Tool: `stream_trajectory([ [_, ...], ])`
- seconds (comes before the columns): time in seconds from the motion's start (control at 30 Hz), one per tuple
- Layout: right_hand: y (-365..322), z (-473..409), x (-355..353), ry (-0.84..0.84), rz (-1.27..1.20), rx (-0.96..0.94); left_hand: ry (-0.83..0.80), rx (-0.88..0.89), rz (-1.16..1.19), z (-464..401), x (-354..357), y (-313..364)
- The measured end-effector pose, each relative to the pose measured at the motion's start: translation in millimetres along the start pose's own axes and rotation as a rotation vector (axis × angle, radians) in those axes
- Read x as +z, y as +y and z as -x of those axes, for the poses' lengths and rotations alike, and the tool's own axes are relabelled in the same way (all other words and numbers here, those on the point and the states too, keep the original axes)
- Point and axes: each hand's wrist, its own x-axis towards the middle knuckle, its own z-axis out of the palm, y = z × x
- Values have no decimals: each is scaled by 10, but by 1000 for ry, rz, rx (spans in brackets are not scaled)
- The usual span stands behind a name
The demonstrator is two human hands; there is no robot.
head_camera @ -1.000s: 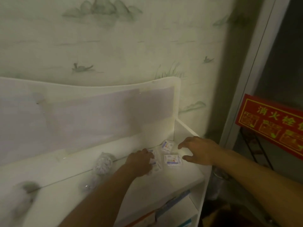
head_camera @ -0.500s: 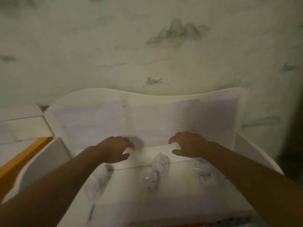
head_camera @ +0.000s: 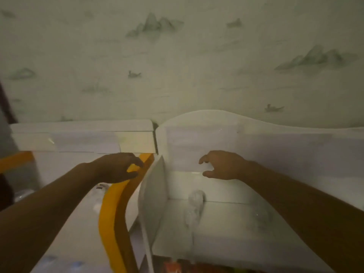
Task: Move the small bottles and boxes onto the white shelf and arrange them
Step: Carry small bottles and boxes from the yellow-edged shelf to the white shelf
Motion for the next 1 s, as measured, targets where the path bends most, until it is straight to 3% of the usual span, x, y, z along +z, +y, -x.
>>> stream_trajectory([
  [0.23, -1444, -508, -12, 28, -174, -79, -8, -125, 61, 885, 305, -1342],
  [0.4, -2118, -767, 131, -3, -159, -125, -82, -164, 97, 1352, 692, -1870],
  [0.77, -2927, -1563, 283, -65, -52, -231, -85, -255, 241, 1746, 1529, -2544],
  [1.0, -3291, -2336, 495, -100, -122, -289, -153, -310, 271, 1635, 1832, -3153],
])
